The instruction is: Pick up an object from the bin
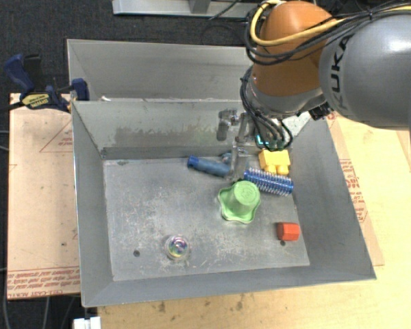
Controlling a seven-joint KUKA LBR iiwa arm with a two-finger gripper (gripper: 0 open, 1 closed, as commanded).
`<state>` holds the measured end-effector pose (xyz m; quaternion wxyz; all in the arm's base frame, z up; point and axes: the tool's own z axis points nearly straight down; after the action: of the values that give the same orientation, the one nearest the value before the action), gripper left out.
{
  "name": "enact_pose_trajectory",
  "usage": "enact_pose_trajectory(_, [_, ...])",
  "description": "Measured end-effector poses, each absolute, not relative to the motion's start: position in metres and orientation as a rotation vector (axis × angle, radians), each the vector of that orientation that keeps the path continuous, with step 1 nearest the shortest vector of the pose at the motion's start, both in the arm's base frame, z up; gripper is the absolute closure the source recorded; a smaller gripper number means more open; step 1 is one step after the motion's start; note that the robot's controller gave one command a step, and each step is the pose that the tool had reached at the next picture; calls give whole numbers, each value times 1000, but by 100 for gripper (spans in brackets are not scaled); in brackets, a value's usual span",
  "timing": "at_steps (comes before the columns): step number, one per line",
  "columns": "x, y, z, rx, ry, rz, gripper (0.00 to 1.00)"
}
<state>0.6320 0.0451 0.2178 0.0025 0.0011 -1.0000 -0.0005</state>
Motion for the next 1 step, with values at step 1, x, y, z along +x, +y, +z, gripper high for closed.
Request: enact_pose_trajectory(1, [649,-25,99,-200,-3150,-2,0])
